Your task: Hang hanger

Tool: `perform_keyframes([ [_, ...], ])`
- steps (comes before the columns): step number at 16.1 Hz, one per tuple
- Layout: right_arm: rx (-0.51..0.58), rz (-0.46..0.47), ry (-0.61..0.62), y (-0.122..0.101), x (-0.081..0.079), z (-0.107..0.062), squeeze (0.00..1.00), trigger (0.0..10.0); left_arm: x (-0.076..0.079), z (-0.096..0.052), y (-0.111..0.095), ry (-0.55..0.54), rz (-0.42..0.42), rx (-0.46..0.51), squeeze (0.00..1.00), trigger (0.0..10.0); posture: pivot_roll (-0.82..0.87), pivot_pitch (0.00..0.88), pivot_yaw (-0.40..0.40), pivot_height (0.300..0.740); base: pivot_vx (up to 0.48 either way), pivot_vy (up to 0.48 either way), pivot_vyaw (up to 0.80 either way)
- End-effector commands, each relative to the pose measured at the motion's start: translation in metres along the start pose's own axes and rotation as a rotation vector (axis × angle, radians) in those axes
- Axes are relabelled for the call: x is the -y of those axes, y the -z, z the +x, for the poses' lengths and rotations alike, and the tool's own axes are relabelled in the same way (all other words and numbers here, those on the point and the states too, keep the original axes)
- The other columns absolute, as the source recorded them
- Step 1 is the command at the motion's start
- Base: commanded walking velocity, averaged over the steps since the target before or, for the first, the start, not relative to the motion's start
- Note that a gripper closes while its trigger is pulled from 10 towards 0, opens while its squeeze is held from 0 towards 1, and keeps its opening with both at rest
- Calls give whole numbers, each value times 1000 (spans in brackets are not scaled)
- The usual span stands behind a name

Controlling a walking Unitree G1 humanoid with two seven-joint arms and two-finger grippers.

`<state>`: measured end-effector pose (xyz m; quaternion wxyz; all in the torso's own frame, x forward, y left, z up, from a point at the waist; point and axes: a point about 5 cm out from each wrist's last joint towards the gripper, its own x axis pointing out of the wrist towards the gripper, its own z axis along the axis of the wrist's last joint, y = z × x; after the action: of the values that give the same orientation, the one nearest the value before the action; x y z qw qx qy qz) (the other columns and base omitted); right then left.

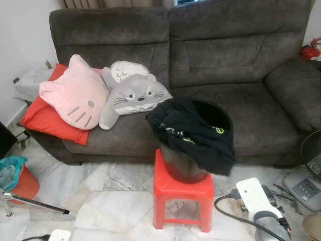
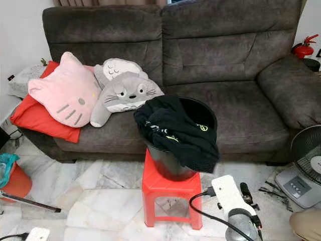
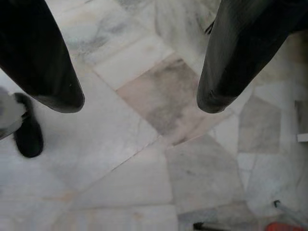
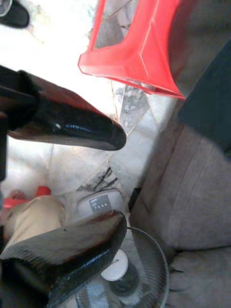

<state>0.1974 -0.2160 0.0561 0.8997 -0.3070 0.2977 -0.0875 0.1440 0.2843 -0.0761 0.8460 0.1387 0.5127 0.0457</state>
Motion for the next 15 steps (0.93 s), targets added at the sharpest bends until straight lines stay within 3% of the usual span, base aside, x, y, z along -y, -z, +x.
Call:
perform_keyframes([
  [1, 37, -50, -6, -5, -1, 1, 0, 10000, 4, 1, -1, -3, 3, -7, 0, 10000, -220, 0, 84, 732, 0, 0, 0],
  [4, 122, -220, -24, -8, -5, 9, 0, 10000, 14, 1, 2, 7, 0, -9, 0, 10000, -223, 0, 82, 732, 0, 0, 0],
  [9, 146, -481, -7, 14, -19, 43, 0, 10000, 13, 0, 8, 4, -4, -14, 0, 10000, -230, 0, 85, 732, 0, 0, 0],
  [11, 156, -495, 0, 16, -24, 49, 0, 10000, 13, 0, 6, 4, -7, -9, 0, 10000, -232, 0, 89, 732, 0, 0, 0],
  [15, 245, -615, 33, 12, -43, 66, 0, 10000, 21, 3, -8, 18, -7, 18, 0, 10000, -235, 0, 90, 732, 0, 0, 0],
])
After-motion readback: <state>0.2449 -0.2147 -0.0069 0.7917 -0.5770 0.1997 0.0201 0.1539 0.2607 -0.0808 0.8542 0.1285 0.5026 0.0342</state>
